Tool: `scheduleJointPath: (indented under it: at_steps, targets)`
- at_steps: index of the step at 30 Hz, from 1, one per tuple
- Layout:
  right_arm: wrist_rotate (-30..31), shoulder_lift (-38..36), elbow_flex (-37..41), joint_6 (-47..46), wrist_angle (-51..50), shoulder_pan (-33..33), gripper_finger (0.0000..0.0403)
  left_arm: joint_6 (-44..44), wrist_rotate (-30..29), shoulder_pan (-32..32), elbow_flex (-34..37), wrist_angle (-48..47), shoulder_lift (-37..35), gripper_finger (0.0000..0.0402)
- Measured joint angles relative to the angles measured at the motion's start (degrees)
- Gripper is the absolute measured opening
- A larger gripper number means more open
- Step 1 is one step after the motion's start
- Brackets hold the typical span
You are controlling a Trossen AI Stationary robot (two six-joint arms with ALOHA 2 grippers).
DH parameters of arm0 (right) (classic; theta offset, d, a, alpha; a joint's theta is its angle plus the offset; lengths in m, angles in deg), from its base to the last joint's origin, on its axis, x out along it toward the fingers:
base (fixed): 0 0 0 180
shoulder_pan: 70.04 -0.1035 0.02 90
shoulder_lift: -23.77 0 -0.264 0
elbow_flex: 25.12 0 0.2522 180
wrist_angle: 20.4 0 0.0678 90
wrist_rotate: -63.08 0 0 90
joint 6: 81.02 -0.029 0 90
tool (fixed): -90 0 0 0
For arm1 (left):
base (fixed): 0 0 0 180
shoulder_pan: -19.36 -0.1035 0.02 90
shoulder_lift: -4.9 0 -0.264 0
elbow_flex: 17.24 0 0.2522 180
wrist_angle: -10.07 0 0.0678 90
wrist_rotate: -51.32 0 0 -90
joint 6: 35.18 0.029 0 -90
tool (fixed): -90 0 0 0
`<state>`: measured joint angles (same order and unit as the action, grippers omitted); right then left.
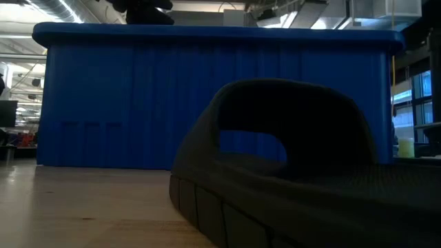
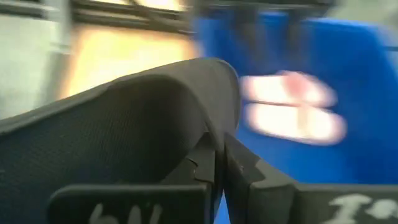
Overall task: Pick and place slides into bin
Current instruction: Put the black slide into the blue container
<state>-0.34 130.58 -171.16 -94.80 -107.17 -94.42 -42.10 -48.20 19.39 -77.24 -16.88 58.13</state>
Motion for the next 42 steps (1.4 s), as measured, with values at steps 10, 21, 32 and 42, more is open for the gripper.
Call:
scheduleJointPath:
  at_steps: [10, 21, 32, 42]
  targets:
    - [18.63, -4.06, 1.23, 5.07, -16.90, 11.96, 0.0014, 0.02, -0.05, 0.00, 0.00, -1.17, 0.00, 0.0224]
    - [18.37, -4.57, 18.94, 15.59, -12.44, 27.59, 0.0014, -0.03, -1.97, 0.00, 0.00, -1.16, 0.00, 0.0224]
    - [12.15, -19.61, 54.19, 10.86, 10.91, 28.61, 0.0014, 0.00, -3.32, 0.00, 0.00, -1.33, 0.00, 0.0224]
    - [12.09, -23.21, 70.09, 7.23, 21.27, 28.28, 0.0014, 0.02, -6.31, 0.00, 0.00, -1.34, 0.00, 0.0224]
